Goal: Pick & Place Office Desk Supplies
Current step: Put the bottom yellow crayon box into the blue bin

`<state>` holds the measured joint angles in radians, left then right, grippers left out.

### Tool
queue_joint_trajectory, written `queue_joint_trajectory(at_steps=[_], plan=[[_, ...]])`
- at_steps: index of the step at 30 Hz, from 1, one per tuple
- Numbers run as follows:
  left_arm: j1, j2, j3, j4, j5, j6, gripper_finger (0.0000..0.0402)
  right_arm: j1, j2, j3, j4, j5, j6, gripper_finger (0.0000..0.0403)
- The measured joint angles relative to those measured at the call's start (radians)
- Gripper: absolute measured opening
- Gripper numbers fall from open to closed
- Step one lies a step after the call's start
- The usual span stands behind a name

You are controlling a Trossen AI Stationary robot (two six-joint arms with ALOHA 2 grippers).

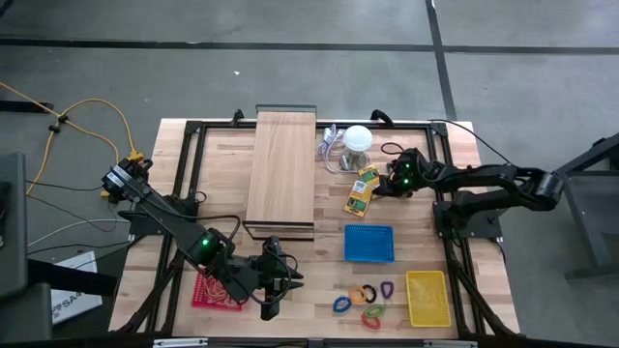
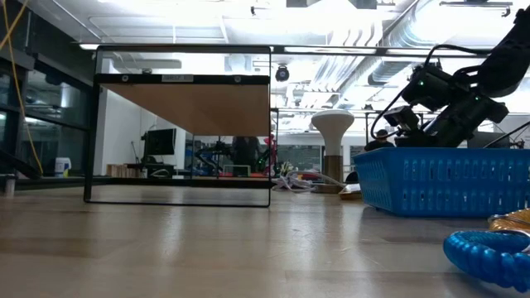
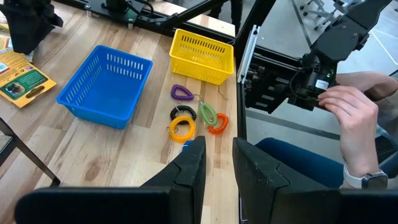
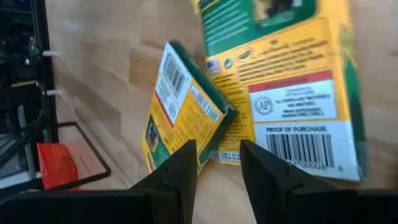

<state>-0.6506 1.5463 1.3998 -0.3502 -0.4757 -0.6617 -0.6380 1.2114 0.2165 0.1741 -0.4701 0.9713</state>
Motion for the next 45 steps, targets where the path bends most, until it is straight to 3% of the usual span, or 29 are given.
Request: queue_joint_trajectory(at_steps=[12,27,31,37,45], plan=[[0.000,0.000,0.000,0.000,0.000,0.000,0.0077,0.062,-0.008,0.001,-0.062,0.022,0.048,0.0111],[0.000,0.000,0.000,0.000,0.000,0.000,0.0077,0.070,-0.168,-0.002,-0.087,0.025,0.054,0.0111],[0.000,0.000,0.000,0.000,0.000,0.000,0.0077,0.117,-0.175,-0.002,-0.083,0.031,0.063,0.0111],[0.000,0.000,0.000,0.000,0.000,0.000,0.0077,0.248,-0.175,-0.001,-0.081,0.149,0.113,0.0111],[0.000,0.000,0.000,0.000,0.000,0.000,0.0077,0.422,-0.175,0.000,-0.063,0.366,0.314,0.0111]])
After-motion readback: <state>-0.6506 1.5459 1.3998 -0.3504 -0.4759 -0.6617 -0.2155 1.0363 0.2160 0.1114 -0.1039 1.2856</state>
